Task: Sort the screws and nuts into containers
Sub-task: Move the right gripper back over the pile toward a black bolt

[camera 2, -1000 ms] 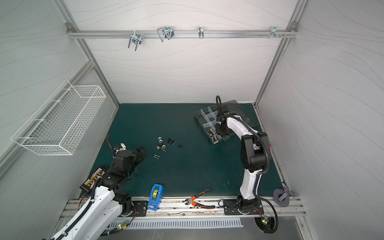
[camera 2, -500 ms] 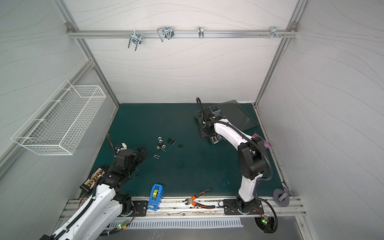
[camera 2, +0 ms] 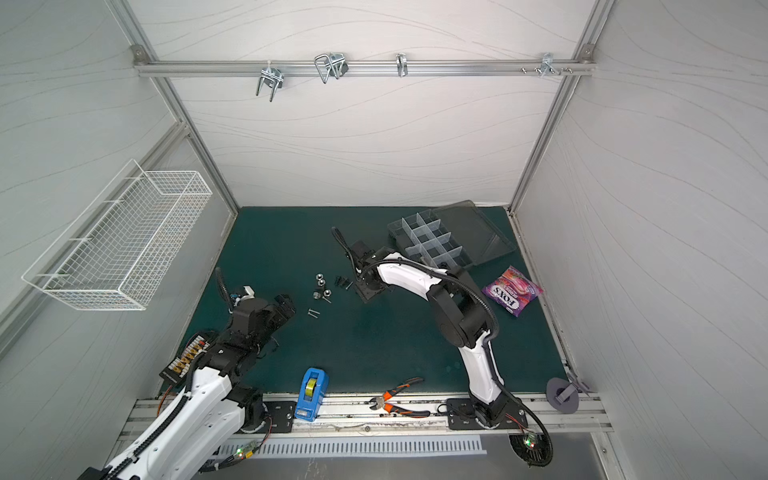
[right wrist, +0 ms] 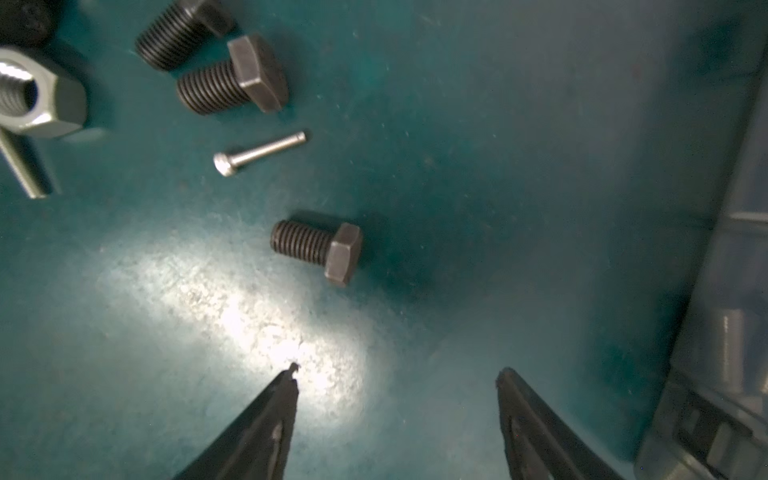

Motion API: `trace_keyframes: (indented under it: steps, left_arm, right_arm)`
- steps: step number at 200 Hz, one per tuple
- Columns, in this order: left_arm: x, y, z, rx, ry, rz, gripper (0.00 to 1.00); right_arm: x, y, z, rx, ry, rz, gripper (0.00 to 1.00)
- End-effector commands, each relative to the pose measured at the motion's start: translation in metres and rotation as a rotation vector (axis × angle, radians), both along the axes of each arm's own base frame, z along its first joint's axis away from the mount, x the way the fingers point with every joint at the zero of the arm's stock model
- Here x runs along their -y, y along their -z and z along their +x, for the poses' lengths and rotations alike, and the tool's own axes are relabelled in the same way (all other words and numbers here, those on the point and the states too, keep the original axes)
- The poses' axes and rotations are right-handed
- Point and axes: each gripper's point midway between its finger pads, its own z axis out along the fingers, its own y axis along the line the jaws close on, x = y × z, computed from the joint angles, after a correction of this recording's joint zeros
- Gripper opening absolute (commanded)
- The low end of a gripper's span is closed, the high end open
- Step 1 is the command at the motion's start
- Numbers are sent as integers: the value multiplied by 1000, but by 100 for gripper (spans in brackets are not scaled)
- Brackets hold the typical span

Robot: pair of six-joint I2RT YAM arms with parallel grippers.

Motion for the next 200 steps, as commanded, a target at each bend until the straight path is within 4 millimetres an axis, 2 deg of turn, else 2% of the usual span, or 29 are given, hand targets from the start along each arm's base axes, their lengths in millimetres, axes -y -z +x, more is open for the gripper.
trace_keyframes:
  steps: [1, 84, 139, 168, 200]
  left_arm:
    - [4, -27, 12, 78, 0, -25, 100]
    - [4, -27, 12, 80, 0, -28, 100]
    - [4, -26, 12, 77, -2, -27, 99]
    - [4, -26, 12, 79, 1, -27, 100]
    - [4, -26, 13, 78, -1, -27, 99]
  right_arm:
    - [-3, 5, 5, 2, -27, -16, 77]
    - [-18, 31, 8, -50, -53, -15, 74]
    - [-28, 43, 20, -49, -50, -25, 72]
    - [-32, 47, 26, -57, -38, -21, 66]
    - [-38, 48, 26, -79, -39, 1, 55]
